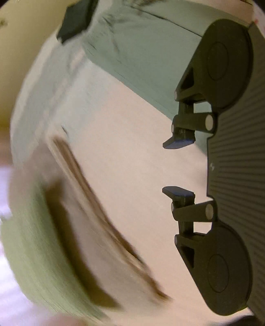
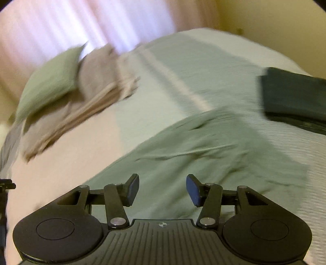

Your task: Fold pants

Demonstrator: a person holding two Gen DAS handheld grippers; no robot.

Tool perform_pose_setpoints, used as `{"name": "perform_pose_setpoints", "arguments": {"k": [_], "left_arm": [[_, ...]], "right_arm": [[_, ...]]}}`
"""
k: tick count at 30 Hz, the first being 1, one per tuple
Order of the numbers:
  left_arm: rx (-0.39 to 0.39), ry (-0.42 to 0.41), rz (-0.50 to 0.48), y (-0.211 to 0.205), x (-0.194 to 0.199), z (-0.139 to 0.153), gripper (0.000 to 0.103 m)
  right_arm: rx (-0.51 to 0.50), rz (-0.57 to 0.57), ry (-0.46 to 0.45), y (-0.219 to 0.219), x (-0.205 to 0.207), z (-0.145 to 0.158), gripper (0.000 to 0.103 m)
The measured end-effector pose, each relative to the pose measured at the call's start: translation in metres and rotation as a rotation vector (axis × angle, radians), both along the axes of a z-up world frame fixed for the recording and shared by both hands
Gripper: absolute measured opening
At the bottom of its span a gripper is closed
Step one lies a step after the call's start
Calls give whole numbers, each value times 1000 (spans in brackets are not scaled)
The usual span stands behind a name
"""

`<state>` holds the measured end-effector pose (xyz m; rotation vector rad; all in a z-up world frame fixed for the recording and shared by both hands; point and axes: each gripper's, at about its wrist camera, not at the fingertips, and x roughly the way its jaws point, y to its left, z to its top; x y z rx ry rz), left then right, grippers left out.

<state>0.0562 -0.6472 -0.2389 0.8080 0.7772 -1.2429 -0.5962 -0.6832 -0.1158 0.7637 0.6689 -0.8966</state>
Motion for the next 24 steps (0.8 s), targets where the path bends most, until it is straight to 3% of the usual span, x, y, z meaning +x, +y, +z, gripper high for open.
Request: {"name": "perform_pose_setpoints", "arguments": {"k": [6, 11, 15, 21, 24], "left_arm": [[86, 44, 189, 137, 79, -37, 48], [113, 114, 329, 204, 119, -77, 50], [90, 209, 403, 212, 133, -109, 52], [99, 266, 444, 200, 147, -149, 53], [109, 263, 440, 192, 146, -155, 45]], "right_arm": [[-1, 233, 101, 18, 82, -24, 49], [-18, 329, 186, 1, 112, -41, 50], [-40, 404, 258, -25, 120, -62, 50], [-85, 557, 410, -89, 110, -94, 55], [-119, 593, 465, -134, 94, -99, 58]]}}
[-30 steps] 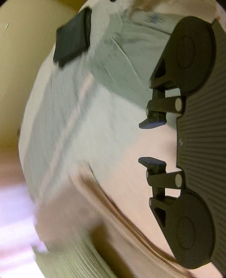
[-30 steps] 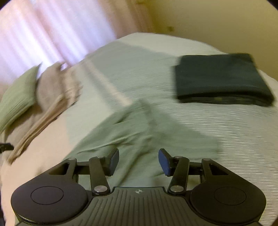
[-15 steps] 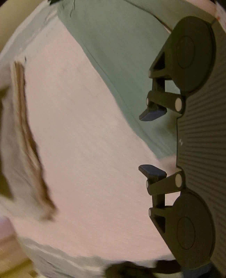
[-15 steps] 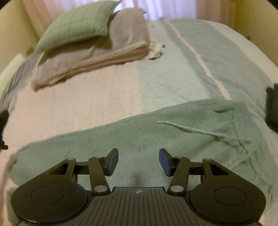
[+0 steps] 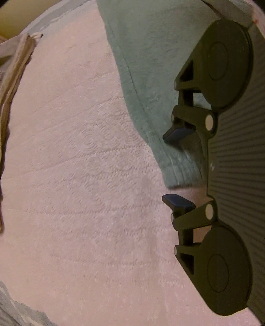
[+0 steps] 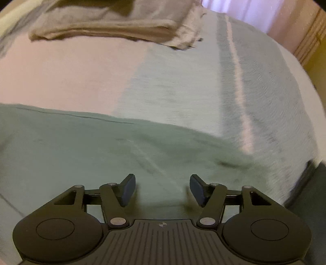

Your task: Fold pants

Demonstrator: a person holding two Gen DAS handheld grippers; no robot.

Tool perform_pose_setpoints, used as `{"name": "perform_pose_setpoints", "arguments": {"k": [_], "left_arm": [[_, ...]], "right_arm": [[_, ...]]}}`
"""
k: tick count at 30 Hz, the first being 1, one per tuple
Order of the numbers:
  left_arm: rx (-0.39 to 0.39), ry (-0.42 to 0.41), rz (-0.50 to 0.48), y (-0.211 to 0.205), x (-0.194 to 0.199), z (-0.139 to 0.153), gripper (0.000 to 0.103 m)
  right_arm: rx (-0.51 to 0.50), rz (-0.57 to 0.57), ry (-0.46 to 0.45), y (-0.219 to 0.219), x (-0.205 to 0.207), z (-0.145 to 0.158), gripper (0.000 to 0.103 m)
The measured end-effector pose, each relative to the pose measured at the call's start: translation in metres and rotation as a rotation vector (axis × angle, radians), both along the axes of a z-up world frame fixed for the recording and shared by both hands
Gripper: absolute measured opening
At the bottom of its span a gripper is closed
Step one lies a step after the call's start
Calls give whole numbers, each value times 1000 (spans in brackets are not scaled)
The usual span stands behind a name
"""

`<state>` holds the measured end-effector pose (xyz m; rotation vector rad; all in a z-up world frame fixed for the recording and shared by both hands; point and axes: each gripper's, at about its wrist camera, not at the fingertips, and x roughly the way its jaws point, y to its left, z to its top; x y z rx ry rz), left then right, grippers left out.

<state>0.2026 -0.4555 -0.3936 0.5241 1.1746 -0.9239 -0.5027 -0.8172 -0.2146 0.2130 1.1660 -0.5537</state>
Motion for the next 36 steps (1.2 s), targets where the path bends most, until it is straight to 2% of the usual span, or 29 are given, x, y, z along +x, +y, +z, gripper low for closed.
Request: {"name": "perform_pose_setpoints", "arguments": {"k": [4, 5, 9, 14, 15, 16, 17, 18, 19, 20, 23, 25, 28, 30, 32, 34, 36], "left_arm": [[43, -75, 3, -7, -15, 10, 28], [42, -96, 15, -7, -18, 15, 26], [23, -186, 76, -1, -33, 39, 26], [62, -254, 107, -3, -48, 56, 26], [74, -263, 113, -3, -51, 58, 25], [82, -269, 119, -4, -55, 60, 25], [91, -273, 123, -7, -56, 63, 25], [97, -278, 126, -11, -52, 65, 25], [103, -281, 177, -12, -53, 68, 25], [102, -280, 184, -18, -46, 73, 25], [71, -310, 194, -28, -39, 98, 25], [42, -328, 193, -35, -34, 117, 25], [10, -370, 177, -54, -23, 134, 25], [-8, -395, 186, -67, -13, 134, 25], [8, -380, 197, -84, 1, 119, 26], [46, -343, 213, -92, 10, 97, 27], [92, -344, 206, -95, 12, 79, 27]], "right_arm": [[-58, 40, 65, -70, -24, -5, 61], [-63, 43, 76, -85, -29, -7, 63], [-36, 74, 107, -141, -42, -28, 64], [56, 229, 130, -175, -37, -65, 64], [85, 235, 144, -180, -37, -71, 61], [112, 223, 150, -184, -39, -73, 51], [128, 201, 147, -187, -40, -71, 44], [128, 192, 138, -188, -42, -65, 41], [115, 196, 118, -187, -44, -56, 32], [106, 197, 83, -187, -46, -44, 27], [61, 187, 9, -197, -50, -11, 26], [29, 161, -18, -211, -46, 0, 25], [1, 76, -56, -225, -31, -5, 27], [-14, 55, -31, -223, -21, -24, 33], [-44, 12, -2, -221, -20, -41, 48], [-85, -76, -37, -215, -25, -46, 54], [-98, -141, -65, -207, -33, -39, 54]]}}
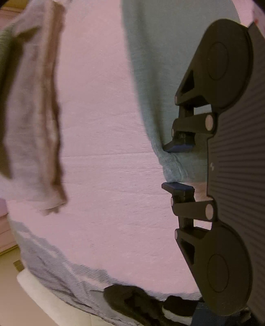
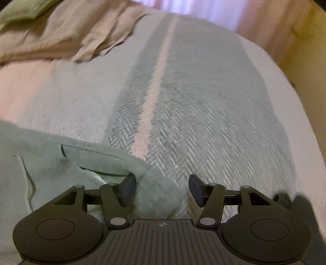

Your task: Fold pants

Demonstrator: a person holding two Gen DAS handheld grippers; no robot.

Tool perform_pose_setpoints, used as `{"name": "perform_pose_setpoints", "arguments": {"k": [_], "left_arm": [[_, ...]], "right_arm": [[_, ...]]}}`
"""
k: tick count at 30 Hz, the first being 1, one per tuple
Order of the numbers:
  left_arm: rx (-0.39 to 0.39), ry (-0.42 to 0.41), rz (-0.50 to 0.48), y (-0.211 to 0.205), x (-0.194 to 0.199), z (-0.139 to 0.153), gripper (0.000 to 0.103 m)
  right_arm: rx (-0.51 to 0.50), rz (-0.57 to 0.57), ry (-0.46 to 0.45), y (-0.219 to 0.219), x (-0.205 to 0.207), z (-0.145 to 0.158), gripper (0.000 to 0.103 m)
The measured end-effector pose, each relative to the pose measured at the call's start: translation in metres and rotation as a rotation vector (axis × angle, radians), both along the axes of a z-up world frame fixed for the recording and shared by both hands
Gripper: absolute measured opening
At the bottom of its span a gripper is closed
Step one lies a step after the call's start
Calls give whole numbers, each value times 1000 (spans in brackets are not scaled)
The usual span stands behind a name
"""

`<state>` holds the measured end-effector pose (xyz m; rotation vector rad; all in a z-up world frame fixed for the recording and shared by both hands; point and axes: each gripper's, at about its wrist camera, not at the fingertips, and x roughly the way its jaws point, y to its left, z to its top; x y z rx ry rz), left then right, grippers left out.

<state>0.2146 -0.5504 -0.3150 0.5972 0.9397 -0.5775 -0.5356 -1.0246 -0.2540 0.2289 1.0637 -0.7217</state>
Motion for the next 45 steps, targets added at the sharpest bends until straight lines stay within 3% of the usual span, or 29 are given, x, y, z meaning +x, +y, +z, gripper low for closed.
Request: {"name": "perform_pose_setpoints", "arguments": {"k": [3, 8, 12, 16, 22, 26, 29, 35, 37, 38, 39, 40, 42, 45], "left_arm": [[19, 4, 60, 12, -11, -8, 27], [-8, 31, 104, 49, -57, 14, 29], [-29, 77, 83, 76, -110, 35, 43], [-27, 128, 60, 106, -173, 41, 53], [13, 191, 126, 165, -245, 36, 62], [68, 198, 90, 198, -286, 30, 67], [129, 148, -69, 211, -314, 22, 67], [291, -27, -613, 214, -363, -8, 67], [334, -81, -757, 213, -371, -18, 59], [354, -98, -814, 213, -372, -23, 42], [374, -103, -850, 211, -371, -27, 31], [386, -101, -868, 210, -370, -29, 11], [380, -111, -883, 212, -367, -25, 6], [273, -127, -776, 222, -358, 10, 4]], "right_arm": [[-16, -18, -35, 23, -10, 21, 54], [17, 4, -161, 89, -30, 62, 55], [94, 111, -213, 165, -28, 76, 55], [176, 185, -194, 225, -29, 65, 55], [285, 154, -169, 301, -46, 44, 55], [290, 187, -105, 347, -50, 31, 55], [267, 226, -66, 378, -48, 25, 55], [198, 280, 19, 403, -40, 18, 55], [182, 270, 35, 404, -41, 18, 55], [174, 267, 39, 405, -45, 19, 55], [162, 264, 43, 405, -47, 21, 55], [152, 262, 46, 406, -48, 24, 55], [139, 252, 46, 406, -51, 29, 55], [129, 229, 37, 406, -56, 38, 55]]}}
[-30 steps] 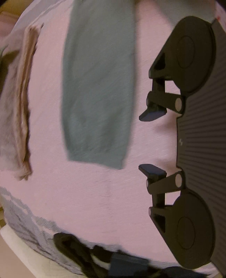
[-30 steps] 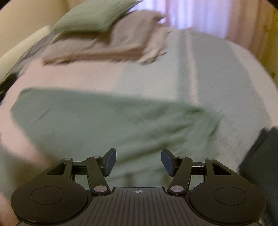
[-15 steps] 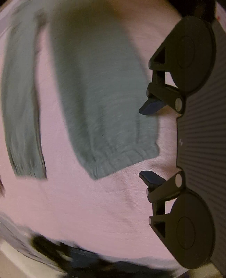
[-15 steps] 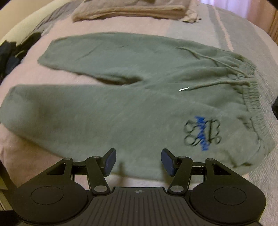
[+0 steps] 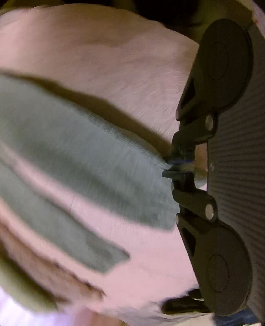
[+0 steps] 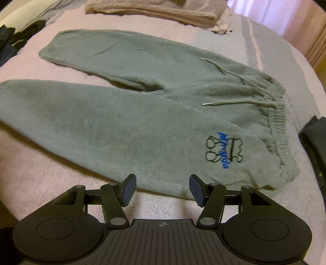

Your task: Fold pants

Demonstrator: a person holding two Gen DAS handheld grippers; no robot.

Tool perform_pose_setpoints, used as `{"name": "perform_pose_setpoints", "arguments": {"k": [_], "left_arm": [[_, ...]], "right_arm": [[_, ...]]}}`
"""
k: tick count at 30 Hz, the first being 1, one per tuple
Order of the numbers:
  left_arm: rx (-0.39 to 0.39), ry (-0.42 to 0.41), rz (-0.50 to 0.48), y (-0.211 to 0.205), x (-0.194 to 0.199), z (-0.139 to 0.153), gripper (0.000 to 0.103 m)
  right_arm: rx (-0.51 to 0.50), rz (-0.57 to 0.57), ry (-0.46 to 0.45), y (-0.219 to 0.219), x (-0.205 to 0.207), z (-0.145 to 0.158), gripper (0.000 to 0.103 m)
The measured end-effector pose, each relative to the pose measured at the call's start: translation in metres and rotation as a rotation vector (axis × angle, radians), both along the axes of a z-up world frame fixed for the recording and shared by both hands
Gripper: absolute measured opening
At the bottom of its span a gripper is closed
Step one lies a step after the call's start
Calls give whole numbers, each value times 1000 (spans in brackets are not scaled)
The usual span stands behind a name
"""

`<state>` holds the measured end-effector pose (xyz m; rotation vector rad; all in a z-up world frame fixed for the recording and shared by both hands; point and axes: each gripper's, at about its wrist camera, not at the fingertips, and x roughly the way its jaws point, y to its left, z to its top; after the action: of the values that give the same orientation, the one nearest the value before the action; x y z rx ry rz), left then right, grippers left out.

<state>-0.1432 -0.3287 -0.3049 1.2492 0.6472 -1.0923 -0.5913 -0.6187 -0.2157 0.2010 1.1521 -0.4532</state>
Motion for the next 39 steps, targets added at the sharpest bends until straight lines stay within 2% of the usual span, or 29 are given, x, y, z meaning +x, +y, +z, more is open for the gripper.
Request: {"name": "perform_pose_setpoints", "arguments": {"k": [2, 5, 7, 10, 13, 15, 18, 20, 23, 26, 30, 34, 36, 39], "left_arm": [[-54, 57, 60, 13, -3, 29, 4], [-11, 180, 32, 36, -38, 45, 3], [49, 254, 19, 48, -64, 38, 3], [94, 349, 48, 58, -88, 20, 3], [132, 400, 45, 58, -97, 7, 3], [132, 396, 59, 57, -94, 7, 3], [96, 453, 145, 58, -74, 16, 12], [67, 486, 213, 64, -59, 23, 29], [-11, 540, 331, 77, -26, 38, 38], [-117, 516, 458, 87, 6, 50, 44], [-250, 493, 588, 102, 41, 62, 47], [-247, 424, 650, 102, 63, 51, 47], [-234, 429, 630, 84, 64, 39, 49], [-217, 475, 602, 62, 59, 18, 54]], "right_arm": [[6, -25, 0, -2, -2, 2, 55], [21, -62, -4, -7, 0, 4, 55], [35, -70, -5, -10, 4, 2, 55], [41, -35, 0, -13, 16, -2, 55], [25, 31, -10, -12, 34, 2, 55], [15, 90, -38, -11, 49, 11, 55], [14, 209, -93, -9, 80, 22, 55], [46, 292, -122, -9, 104, 24, 55], [59, 453, -139, -9, 139, 20, 55], [75, 538, -112, -21, 169, 6, 54], [129, 662, -4, -35, 192, -22, 49], [179, 909, 172, -21, 189, -49, 48], [182, 1000, 211, -14, 185, -53, 48], [186, 1063, 231, -11, 187, -57, 48]]}}
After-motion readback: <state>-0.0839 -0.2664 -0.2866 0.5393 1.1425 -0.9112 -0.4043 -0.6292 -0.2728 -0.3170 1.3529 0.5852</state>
